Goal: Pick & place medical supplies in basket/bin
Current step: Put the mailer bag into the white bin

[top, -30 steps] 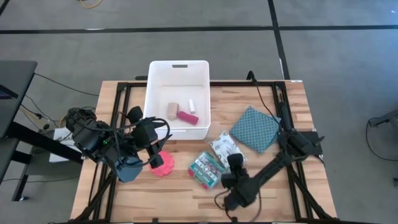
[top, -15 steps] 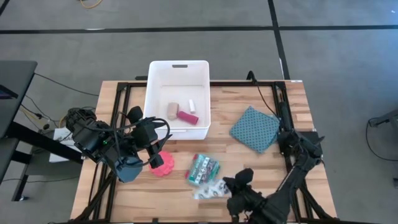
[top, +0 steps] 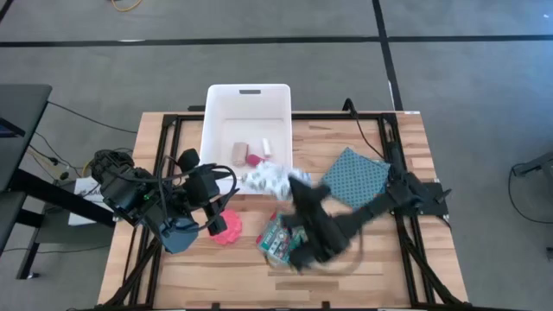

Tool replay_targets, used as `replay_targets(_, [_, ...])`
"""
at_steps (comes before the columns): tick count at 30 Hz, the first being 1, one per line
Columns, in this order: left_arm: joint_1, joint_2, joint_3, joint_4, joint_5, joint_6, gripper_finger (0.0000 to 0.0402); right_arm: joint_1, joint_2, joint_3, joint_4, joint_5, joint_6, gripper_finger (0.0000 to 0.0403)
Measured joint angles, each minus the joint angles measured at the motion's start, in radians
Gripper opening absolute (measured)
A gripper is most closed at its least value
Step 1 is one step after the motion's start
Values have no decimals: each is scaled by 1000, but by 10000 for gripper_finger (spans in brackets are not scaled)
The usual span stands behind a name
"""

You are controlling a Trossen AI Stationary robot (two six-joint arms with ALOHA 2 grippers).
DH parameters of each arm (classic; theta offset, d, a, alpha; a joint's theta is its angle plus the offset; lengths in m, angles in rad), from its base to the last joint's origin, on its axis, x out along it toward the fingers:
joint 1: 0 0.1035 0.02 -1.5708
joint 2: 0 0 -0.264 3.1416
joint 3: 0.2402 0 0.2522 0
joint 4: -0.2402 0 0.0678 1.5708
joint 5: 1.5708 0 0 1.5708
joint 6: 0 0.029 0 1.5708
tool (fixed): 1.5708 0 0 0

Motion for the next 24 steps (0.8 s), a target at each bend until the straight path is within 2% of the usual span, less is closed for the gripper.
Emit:
replay_targets(7, [0, 0, 0, 0, -29, 7, 176, -278, -3, 6, 25, -26, -31, 0])
replay_targets(11, [0, 0, 0, 0, -29, 17, 176, -387, -3, 6, 121, -185, -84, 0])
replay_targets(15, [0, 0, 0, 0, -30, 30, 176, -444, -3, 6, 327, -297, -307, 0])
replay_targets(17, [0, 0, 0, 0, -31, 32, 176, -462, -3, 6, 475, -392, -453, 0])
replay_targets(20, [0, 0, 0, 0, -33, 32, 176, -494, -3, 6, 700, -621, -618, 0])
replay_targets(22, [0, 0, 0, 0, -33, 31, 176, -519, -3, 6, 818, -784, -655, 0])
replay_targets(24, [0, 0, 0, 0, -32, 31, 176, -544, -3, 6, 901, -883, -650, 0])
